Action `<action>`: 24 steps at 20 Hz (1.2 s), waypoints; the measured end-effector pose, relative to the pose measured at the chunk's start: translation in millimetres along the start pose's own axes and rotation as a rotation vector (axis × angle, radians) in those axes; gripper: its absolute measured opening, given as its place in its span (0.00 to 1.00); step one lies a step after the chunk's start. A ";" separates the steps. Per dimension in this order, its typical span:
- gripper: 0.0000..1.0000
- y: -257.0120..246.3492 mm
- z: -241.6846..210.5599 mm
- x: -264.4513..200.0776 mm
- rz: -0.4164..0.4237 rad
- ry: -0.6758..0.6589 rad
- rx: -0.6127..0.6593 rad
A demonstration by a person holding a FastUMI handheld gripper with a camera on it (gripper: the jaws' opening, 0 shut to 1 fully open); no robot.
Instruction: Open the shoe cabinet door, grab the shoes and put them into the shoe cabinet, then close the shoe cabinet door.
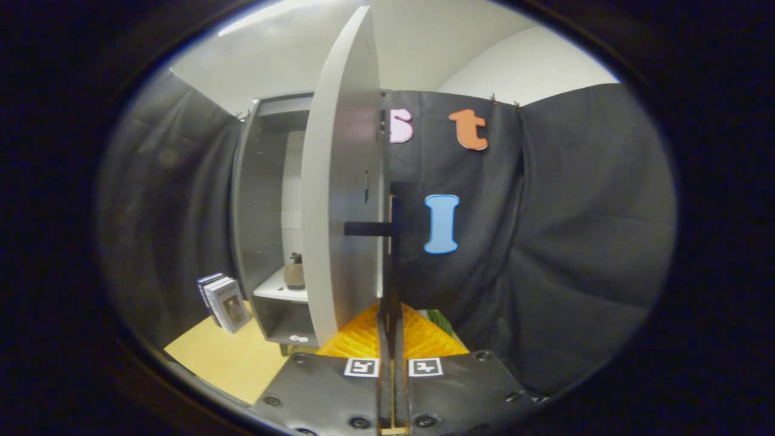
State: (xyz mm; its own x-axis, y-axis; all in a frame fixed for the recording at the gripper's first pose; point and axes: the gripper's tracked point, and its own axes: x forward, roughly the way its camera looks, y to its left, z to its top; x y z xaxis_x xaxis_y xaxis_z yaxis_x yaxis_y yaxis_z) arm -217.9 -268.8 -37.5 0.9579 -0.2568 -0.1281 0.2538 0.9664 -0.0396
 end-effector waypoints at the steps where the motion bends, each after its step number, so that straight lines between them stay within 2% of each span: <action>1: 0.02 -3.7 -0.8 1.2 0.007 0.001 0.023; 11: 0.02 -7.9 -2.4 2.8 0.042 0.007 0.020; 13: 0.03 -20.1 -0.5 -2.3 0.011 0.008 0.018; 16: 0.03 -49.5 0.1 -17.6 -0.079 0.013 -0.002; 17: 0.02 -49.5 0.5 -26.4 -0.065 0.012 0.007; 20: 0.04 -53.2 3.3 -38.1 -0.107 0.009 -0.012; 24: 0.03 -29.9 2.7 -54.2 -0.097 0.019 -0.046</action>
State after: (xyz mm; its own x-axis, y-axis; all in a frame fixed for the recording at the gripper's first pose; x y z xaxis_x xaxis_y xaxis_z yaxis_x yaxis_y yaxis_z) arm -277.0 -283.7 -26.7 0.9263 -0.3498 -0.1401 0.3386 0.9358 -0.0981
